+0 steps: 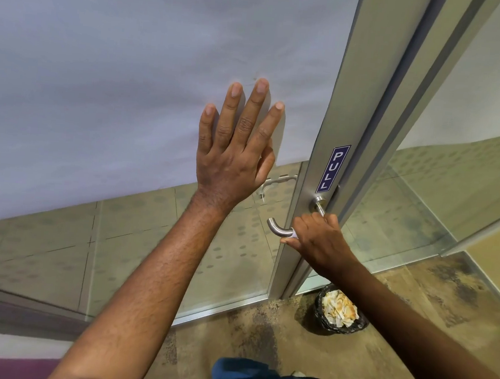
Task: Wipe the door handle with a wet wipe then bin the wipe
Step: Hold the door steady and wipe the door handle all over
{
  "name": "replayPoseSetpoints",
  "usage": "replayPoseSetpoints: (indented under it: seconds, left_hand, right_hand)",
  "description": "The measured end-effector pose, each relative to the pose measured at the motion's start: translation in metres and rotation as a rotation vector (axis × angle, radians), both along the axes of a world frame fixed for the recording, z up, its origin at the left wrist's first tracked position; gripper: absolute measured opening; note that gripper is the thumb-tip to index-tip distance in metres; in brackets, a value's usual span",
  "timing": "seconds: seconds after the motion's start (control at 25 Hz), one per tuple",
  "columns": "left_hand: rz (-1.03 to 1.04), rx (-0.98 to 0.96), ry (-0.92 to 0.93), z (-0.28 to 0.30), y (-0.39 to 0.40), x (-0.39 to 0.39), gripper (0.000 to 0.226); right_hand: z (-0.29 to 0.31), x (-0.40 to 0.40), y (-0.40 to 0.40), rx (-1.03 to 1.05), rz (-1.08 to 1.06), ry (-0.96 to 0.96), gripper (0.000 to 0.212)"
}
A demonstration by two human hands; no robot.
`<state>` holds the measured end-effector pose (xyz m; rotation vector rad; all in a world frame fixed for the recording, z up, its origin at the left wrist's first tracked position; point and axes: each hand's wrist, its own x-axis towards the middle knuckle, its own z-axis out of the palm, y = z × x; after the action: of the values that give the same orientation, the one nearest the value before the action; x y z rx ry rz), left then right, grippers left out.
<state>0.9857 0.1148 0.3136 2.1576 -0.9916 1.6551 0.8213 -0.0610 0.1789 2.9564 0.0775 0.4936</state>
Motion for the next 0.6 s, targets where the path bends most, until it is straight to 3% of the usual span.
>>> replayPoseSetpoints:
  seconds: [0.16, 0.28, 0.48, 0.6]
  left_hand:
    - [0.008, -0.003, 0.010, 0.000, 0.000, 0.000, 0.066]
    - [0.006, -0.002, 0.011, 0.000, 0.000, 0.001, 0.067]
    - [-0.003, -0.011, 0.004, -0.002, 0.000, 0.000, 0.065]
    - [0.001, -0.012, 0.005, -0.001, 0.000, 0.001, 0.067]
  right_hand:
    - [-0.001, 0.006, 0.002, -0.004, 0.027, -0.118, 0.048]
    - [-0.011, 0.005, 0.019, 0.146, -0.104, -0.206, 0.045]
    - [-0.037, -0.022, 0.024, 0.347, -0.239, -0.136, 0.055]
    - [-0.040, -0.029, 0.024, 0.506, -0.377, -0.235, 0.050]
